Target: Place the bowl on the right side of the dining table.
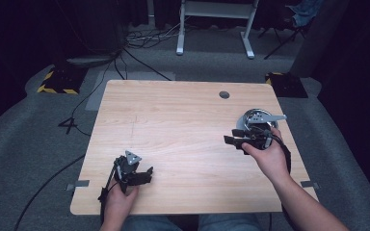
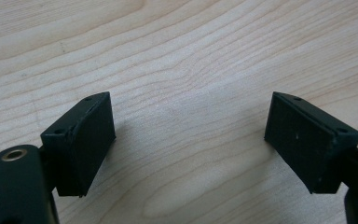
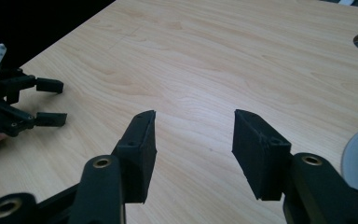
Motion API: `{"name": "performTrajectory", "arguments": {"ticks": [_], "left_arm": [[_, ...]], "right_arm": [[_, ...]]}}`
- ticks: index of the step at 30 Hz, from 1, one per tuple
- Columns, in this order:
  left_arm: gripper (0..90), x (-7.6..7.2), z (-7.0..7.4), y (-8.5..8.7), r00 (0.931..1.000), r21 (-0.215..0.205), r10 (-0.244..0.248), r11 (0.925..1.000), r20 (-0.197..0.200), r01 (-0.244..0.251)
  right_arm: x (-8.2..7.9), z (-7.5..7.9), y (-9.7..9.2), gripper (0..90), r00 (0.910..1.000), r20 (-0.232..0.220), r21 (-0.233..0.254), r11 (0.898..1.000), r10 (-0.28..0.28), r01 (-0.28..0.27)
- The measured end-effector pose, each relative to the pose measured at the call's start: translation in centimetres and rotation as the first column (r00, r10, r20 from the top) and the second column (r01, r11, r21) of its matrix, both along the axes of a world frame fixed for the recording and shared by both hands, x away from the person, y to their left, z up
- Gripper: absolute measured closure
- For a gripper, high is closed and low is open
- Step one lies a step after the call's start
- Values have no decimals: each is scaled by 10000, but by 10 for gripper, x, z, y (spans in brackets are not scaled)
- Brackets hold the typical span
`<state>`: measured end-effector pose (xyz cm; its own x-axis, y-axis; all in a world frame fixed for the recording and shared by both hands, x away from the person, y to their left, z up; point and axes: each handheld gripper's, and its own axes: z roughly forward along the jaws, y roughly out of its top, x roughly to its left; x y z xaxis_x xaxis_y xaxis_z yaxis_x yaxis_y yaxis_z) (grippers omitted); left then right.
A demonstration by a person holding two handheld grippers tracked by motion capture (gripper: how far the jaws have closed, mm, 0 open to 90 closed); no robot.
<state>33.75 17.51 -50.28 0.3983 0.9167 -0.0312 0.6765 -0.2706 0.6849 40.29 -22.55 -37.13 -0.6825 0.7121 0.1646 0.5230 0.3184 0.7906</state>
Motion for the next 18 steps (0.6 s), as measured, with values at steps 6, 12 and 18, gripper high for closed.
{"name": "performTrajectory", "arguments": {"ticks": [6,12,18], "left_arm": [[161,0,0,0,10000,-39,-39,10000,-17,39],[160,1,0,0,10000,-12,-41,10000,6,41],[160,1,0,0,10000,9,-28,10000,19,28]], "right_arm": [[-14,-11,0,499,9990,189,76,9991,410,-412],[-24,-28,-2,496,9962,481,-356,9968,728,-711],[-37,-50,-9,495,9961,714,-755,9961,512,-458]]}}
